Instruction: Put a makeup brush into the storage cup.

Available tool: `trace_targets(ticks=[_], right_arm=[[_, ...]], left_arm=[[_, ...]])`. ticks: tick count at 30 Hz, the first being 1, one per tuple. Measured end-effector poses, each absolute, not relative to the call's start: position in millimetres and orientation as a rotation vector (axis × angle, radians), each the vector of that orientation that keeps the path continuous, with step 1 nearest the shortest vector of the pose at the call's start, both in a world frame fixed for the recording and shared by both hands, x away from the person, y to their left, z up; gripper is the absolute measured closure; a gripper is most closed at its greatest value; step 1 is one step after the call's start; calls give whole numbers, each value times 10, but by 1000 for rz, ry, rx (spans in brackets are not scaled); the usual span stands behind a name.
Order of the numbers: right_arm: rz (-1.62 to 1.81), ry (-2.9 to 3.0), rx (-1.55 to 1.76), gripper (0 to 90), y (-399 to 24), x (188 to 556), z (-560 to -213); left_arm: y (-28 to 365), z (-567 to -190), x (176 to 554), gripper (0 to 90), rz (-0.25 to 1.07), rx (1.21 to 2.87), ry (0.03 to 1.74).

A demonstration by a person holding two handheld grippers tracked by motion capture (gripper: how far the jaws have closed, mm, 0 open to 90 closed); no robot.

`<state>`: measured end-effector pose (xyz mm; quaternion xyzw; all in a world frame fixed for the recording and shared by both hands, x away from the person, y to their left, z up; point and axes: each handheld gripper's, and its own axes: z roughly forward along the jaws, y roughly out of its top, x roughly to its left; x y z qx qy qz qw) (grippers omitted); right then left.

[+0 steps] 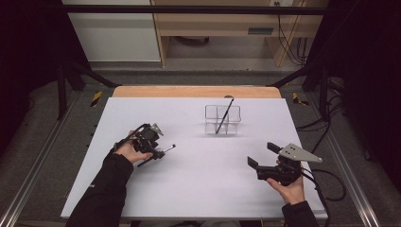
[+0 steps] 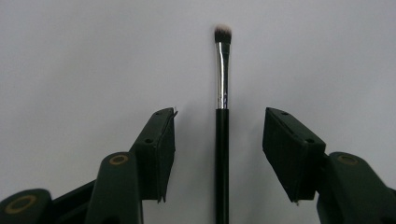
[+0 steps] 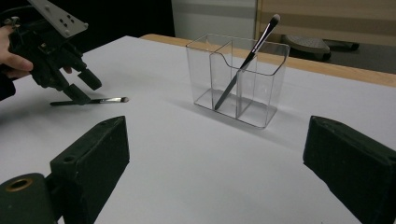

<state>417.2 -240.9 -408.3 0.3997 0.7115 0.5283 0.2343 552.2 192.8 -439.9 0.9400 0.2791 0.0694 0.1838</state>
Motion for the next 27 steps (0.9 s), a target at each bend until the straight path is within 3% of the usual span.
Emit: trace_targets(ticks=[15, 27], right_arm=[[1453, 1959, 1096, 73, -2410, 4173, -4082], [1455, 1957, 1094, 73, -2405, 4170, -4075]], left_arm=[[1909, -4445, 5522, 696, 132, 2726, 809], [1844, -4440, 5472, 812, 141, 2767, 790]])
